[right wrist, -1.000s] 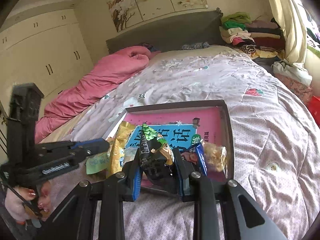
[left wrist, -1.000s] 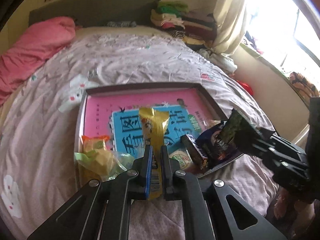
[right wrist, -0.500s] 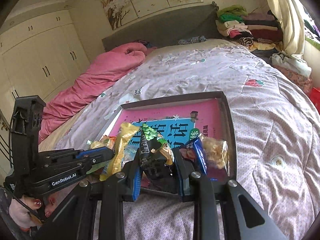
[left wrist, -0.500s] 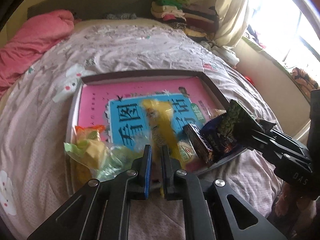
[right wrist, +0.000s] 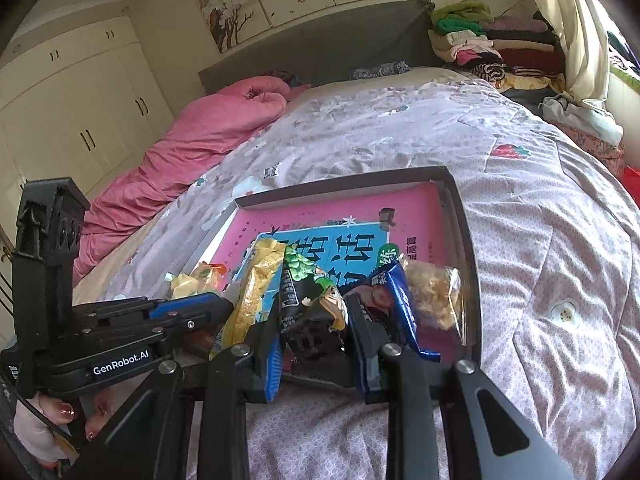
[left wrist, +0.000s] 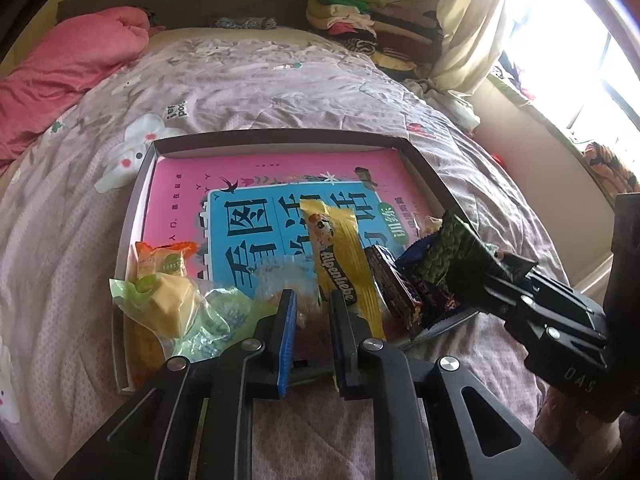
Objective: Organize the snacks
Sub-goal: 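Carry the wafer pack and dark green pack over the tray with both tools, then lower both packs into the tray and open both tools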
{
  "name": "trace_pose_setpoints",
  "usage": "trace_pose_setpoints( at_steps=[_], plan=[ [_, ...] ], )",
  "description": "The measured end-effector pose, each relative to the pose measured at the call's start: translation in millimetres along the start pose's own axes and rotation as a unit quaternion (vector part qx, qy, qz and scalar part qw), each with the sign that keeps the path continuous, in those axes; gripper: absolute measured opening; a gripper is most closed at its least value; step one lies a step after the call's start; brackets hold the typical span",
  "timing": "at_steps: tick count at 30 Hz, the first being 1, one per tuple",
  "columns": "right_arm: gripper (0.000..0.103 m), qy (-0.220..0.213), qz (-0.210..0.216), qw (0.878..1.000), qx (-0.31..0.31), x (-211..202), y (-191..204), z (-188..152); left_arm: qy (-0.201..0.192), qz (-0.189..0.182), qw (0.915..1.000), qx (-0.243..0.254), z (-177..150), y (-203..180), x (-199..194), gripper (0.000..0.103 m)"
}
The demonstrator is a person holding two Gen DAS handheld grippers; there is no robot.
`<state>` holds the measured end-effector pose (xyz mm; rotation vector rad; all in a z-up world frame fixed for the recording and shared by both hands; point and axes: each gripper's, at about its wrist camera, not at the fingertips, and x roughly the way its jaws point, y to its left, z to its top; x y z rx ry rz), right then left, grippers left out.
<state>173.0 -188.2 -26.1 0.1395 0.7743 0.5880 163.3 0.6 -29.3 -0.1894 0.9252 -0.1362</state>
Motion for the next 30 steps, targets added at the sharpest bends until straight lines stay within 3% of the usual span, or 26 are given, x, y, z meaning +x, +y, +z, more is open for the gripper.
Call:
trace_pose_setpoints(
  at_steps=[10,12,15,20,24,30],
  plan=[
    [0.028,0.01,0.0,1.0,-0.007,10,7,-3,0.0,-0.004,1.0,-0.002,1,-1,3,0.019],
    [0.028,0.011,0.0,1.0,-0.007,11,7,-3,-0.004,-0.005,1.0,-0.005,1,-1,-2,0.036],
    [0.028,0.009,-0.001,1.0,-0.006,9,6,-3,-0.017,-0.024,0.9995,-0.009,3,-1,-13,0.047],
    [0.028,0.005,0.001,1.0,-0.003,4,5,-3,-0.013,-0.036,0.9991,0.016,2,-15,-21,0.05],
    [0.028,0.002,-0.002,1.0,-0.005,-2,3,-3,-0.003,-0.024,0.9987,0.045,-4,-28,-16,0.05],
    [0.028,0.0,-0.004,1.0,0.001,-5,-2,-3,0.005,-0.007,0.9991,0.042,-7,-26,-5,0.05]
  ],
)
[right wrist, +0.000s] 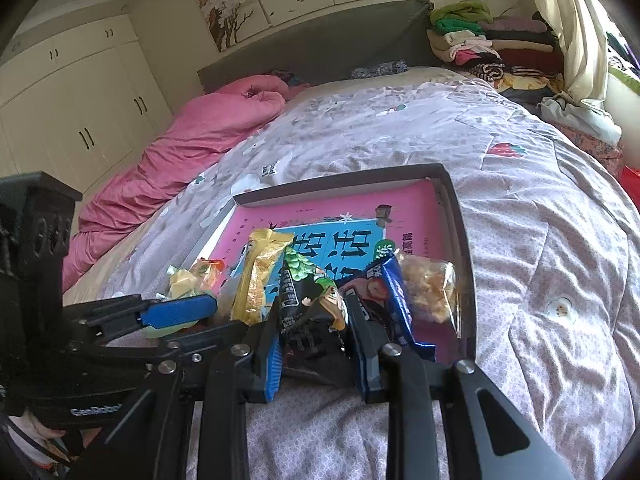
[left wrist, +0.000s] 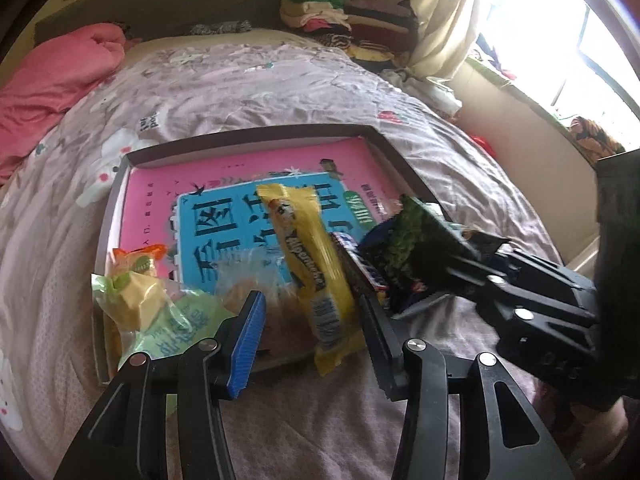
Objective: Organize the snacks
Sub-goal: 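Lower both packs into the tray and open both tools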
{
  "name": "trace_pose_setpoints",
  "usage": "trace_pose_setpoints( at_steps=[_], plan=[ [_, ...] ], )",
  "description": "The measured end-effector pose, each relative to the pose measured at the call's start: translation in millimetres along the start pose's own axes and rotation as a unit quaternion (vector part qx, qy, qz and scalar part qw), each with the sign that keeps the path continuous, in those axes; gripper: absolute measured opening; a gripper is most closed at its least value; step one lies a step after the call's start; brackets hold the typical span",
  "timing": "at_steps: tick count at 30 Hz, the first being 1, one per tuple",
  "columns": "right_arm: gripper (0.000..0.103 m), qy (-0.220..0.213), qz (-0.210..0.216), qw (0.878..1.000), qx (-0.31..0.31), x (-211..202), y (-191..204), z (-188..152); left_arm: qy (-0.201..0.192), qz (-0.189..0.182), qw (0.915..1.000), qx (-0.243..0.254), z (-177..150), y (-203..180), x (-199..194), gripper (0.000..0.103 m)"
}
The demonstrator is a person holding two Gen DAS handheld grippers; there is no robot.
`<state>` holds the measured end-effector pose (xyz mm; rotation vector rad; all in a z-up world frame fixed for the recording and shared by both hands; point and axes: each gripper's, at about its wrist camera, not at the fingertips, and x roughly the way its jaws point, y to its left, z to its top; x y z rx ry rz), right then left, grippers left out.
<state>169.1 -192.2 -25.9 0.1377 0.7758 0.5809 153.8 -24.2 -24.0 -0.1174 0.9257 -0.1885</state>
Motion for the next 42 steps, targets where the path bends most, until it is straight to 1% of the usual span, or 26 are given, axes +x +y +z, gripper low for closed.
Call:
trace_pose_setpoints(
  at_steps=[4,13,15,18,23,31,36,42],
  plan=[
    [0.028,0.001,0.002,1.0,0.0,1,1,0,-0.005,0.002,0.9999,-0.01,1,6,2,0.05],
    [0.028,0.006,0.002,1.0,-0.006,11,7,1,-0.006,0.013,0.9998,-0.013,3,13,8,0.039],
    [0.028,0.007,0.001,1.0,-0.006,13,8,2,-0.008,0.016,0.9998,-0.011,3,13,8,0.035],
    [0.028,0.008,0.0,1.0,-0.004,16,8,3,-0.008,0.013,0.9998,-0.012,5,15,9,0.032],
    [0.028,0.011,0.0,1.0,0.006,23,7,4,-0.008,0.009,0.9999,-0.012,6,15,11,0.031],
    [0.029,0.011,0.009,1.0,0.016,31,7,6,-0.009,0.021,0.9997,-0.012,9,14,14,0.031],
    [0.028,0.017,0.04,0.998,0.046,35,2,5,-0.009,0.023,0.9996,-0.012,9,14,14,0.031],
    [0.029,0.031,0.021,0.998,0.045,39,-2,2,-0.008,0.022,0.9996,-0.012,9,14,14,0.031]
  ],
)
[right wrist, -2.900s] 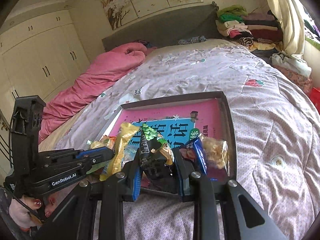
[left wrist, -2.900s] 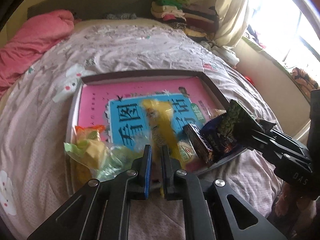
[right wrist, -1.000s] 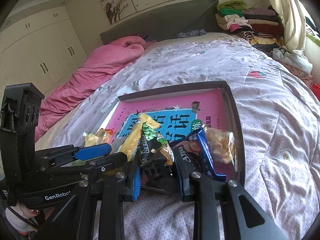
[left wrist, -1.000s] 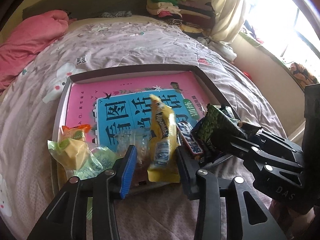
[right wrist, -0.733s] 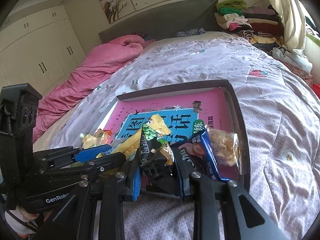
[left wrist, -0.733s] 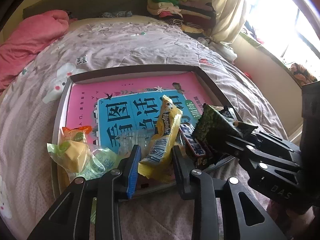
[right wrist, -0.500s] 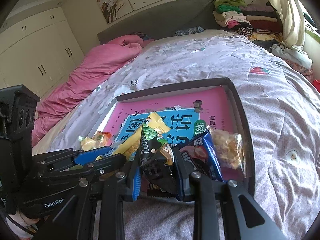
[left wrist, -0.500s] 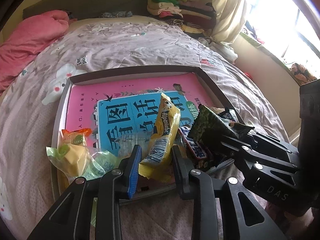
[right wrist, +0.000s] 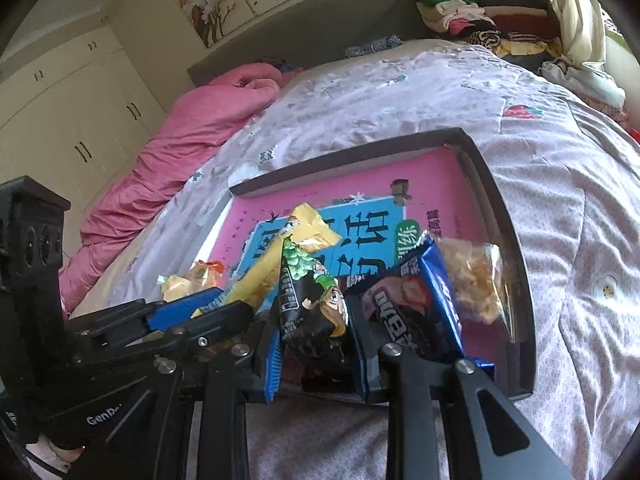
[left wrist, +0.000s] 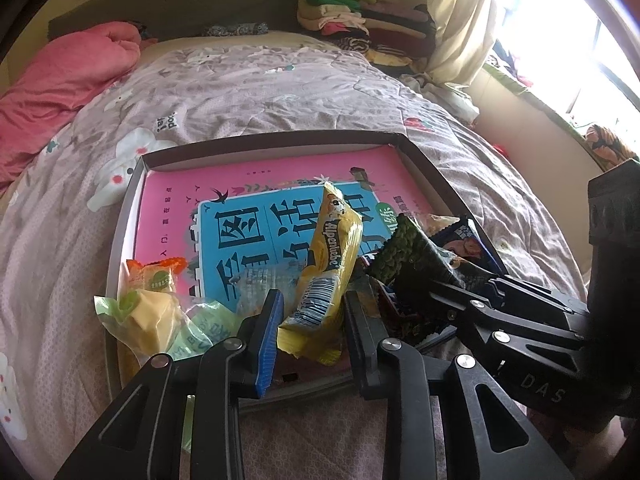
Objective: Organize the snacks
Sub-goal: 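Lower both packs into the tray and open both tools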
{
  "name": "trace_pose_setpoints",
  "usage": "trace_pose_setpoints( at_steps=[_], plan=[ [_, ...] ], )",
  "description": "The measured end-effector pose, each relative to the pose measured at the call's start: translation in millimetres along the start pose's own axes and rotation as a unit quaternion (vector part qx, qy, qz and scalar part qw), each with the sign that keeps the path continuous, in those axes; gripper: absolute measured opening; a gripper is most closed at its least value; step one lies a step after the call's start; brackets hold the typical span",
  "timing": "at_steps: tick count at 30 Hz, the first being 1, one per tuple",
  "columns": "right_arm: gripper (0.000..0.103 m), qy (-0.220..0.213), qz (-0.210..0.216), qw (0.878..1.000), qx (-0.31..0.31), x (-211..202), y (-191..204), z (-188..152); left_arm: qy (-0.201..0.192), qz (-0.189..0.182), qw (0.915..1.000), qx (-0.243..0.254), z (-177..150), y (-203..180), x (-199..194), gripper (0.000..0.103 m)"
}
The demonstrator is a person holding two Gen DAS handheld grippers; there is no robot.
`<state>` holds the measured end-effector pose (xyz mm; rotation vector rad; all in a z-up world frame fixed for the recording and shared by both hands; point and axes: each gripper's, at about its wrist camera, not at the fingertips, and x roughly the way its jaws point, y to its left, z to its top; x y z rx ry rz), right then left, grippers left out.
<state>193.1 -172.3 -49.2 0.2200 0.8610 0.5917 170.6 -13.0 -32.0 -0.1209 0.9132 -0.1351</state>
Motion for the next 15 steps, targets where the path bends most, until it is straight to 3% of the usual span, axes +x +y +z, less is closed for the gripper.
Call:
trace_pose_setpoints(
  at_steps=[7,10,15],
  plan=[
    [0.029,-0.011,-0.026,0.999,-0.025,-12,7,-3,0.002,-0.009,0.9999,-0.006,-3,1,-3,0.031],
    [0.039,-0.021,-0.032,0.999,-0.026,-22,7,-3,-0.001,-0.011,0.9999,-0.008,-4,1,-7,0.034],
    [0.041,-0.031,-0.037,0.999,-0.022,-36,5,-2,-0.008,-0.018,0.9998,-0.01,-6,2,-18,0.048]
  ],
)
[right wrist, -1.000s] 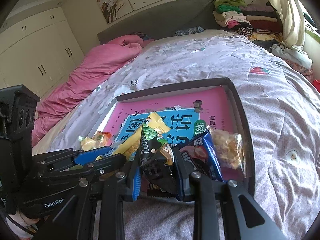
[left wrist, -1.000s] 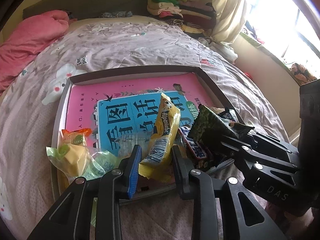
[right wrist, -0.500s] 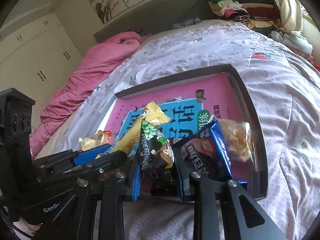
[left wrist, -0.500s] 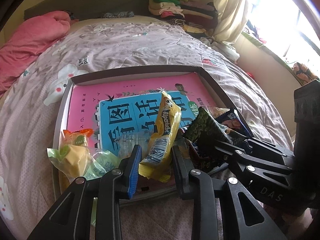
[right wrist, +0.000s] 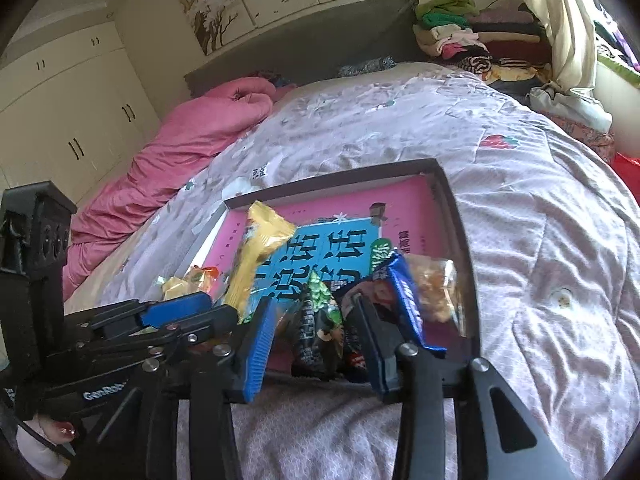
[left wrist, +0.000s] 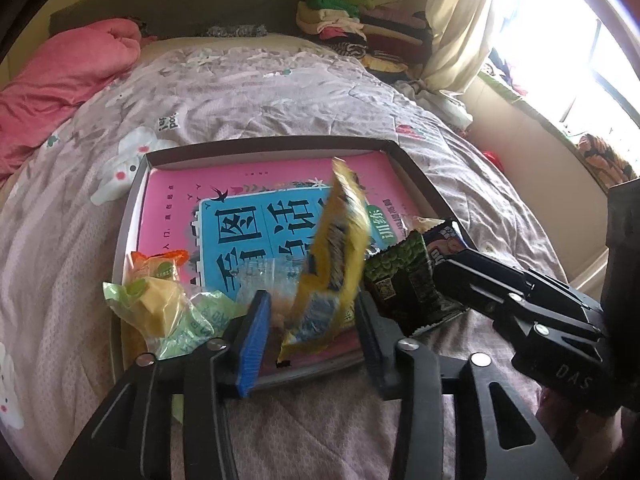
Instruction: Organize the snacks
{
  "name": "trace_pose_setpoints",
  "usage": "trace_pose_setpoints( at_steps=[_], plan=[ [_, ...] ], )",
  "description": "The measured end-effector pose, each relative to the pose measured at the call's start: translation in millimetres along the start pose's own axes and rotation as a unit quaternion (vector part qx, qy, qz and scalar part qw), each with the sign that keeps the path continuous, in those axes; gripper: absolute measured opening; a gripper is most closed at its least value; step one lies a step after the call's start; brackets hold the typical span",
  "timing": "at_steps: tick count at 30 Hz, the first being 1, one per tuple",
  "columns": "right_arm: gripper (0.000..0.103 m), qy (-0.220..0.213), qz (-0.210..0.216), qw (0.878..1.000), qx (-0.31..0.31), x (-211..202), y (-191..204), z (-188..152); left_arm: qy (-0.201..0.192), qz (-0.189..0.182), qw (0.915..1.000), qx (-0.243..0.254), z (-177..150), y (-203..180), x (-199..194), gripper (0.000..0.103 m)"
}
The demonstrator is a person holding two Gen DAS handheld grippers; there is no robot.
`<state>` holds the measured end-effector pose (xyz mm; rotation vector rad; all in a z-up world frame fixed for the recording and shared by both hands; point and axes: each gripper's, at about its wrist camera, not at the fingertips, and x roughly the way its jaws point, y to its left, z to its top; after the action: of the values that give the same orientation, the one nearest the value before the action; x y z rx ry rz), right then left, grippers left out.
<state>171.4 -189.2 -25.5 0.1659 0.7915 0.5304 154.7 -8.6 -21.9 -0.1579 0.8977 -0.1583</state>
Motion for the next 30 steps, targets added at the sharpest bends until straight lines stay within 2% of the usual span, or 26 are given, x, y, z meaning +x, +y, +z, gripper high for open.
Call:
trace_pose_setpoints(
  at_steps=[2,4,7,9,14,22,30],
  plan=[
    [0.042,-0.004,-0.003,1.0,0.0,-5,-1,0,-0.003,0.001,1.0,0.002,-1,-1,-5,0.052],
    [0.047,-0.006,-0.01,1.0,0.001,-11,-1,-1,-0.008,0.008,0.9999,0.004,-4,-2,-12,0.059],
    [0.057,-0.02,-0.026,0.999,-0.009,-25,3,-4,-0.014,0.021,0.9997,0.002,-8,-1,-24,0.068],
    [0.068,-0.026,-0.042,0.999,-0.022,-33,9,-8,-0.017,0.032,0.9993,0.0,-11,0,-32,0.072],
    [0.074,-0.021,-0.075,0.996,-0.043,-45,19,-22,-0.012,0.064,0.9978,-0.01,-27,2,-47,0.078],
    [0.084,0.026,-0.101,0.993,-0.046,-53,23,-56,-0.008,0.108,0.994,-0.018,-65,-9,-68,0.079],
    [0.088,0.024,-0.126,0.99,-0.056,-72,24,-69,0.001,0.119,0.9924,-0.032,-83,-12,-80,0.079]
  ],
)
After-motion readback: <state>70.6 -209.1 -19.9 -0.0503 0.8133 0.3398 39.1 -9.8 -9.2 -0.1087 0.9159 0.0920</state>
